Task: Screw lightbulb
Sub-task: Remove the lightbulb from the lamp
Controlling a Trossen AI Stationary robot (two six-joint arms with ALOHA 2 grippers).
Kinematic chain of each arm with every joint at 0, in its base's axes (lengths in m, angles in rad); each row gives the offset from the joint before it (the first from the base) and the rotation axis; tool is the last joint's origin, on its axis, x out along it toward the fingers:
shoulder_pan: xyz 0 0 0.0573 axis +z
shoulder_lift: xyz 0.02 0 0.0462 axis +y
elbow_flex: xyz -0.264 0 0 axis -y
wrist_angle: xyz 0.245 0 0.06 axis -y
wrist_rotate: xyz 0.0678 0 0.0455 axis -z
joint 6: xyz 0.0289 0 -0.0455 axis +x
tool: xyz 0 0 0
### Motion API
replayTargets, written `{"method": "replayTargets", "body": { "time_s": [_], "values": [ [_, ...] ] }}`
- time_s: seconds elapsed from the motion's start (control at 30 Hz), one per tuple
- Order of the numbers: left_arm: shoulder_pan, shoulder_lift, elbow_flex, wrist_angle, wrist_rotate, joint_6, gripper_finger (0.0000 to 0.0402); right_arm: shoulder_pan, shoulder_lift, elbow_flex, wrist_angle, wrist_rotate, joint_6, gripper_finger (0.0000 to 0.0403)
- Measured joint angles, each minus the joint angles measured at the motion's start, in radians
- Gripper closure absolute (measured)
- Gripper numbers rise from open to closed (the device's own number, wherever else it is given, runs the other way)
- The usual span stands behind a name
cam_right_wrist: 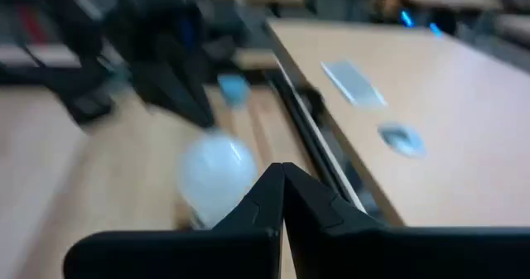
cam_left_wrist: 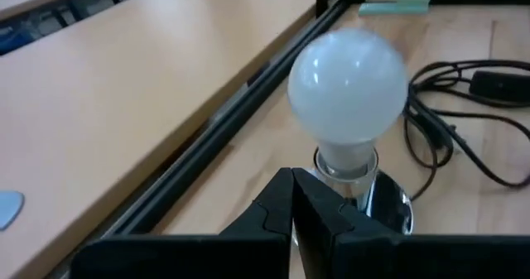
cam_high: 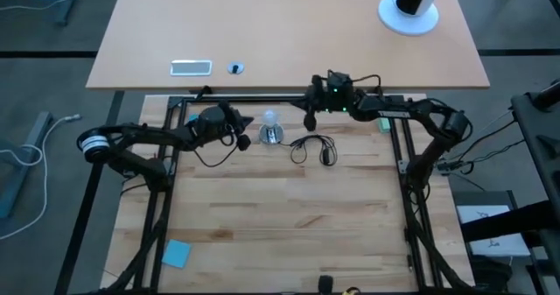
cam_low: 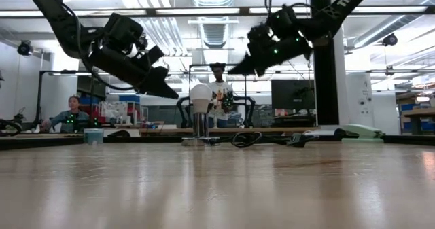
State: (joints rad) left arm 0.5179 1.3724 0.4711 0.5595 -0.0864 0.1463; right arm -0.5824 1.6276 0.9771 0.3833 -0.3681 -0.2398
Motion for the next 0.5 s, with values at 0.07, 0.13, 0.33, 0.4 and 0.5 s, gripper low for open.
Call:
{"method": "replayTargets", "body": {
  "time_s": [0.07, 0.13, 0.33, 0.4, 0.5],
  "values": [
    [0.0, 0.0, 0.0, 0.022, 0.0, 0.0, 0.0401, 0.013, 0.008, 0.004, 0.058, -0.06, 0.02, 0.0401],
    [0.0, 0.0, 0.001, 0.045, 0.0, -0.001, 0.0401, 0.036, 0.025, 0.008, 0.065, -0.104, 0.028, 0.0401],
    [0.0, 0.007, 0.001, 0.058, -0.005, -0.002, 0.0401, 0.072, 0.047, -0.043, -0.022, -0.101, -0.036, 0.0401],
    [0.0, 0.021, 0.001, 0.083, -0.005, -0.002, 0.0401, 0.066, 0.047, -0.069, -0.008, -0.099, -0.036, 0.0401],
    [0.0, 0.062, 0.001, 0.165, -0.006, -0.002, 0.0401, 0.063, 0.052, -0.086, 0.038, -0.133, -0.047, 0.0401]
  ]
}}
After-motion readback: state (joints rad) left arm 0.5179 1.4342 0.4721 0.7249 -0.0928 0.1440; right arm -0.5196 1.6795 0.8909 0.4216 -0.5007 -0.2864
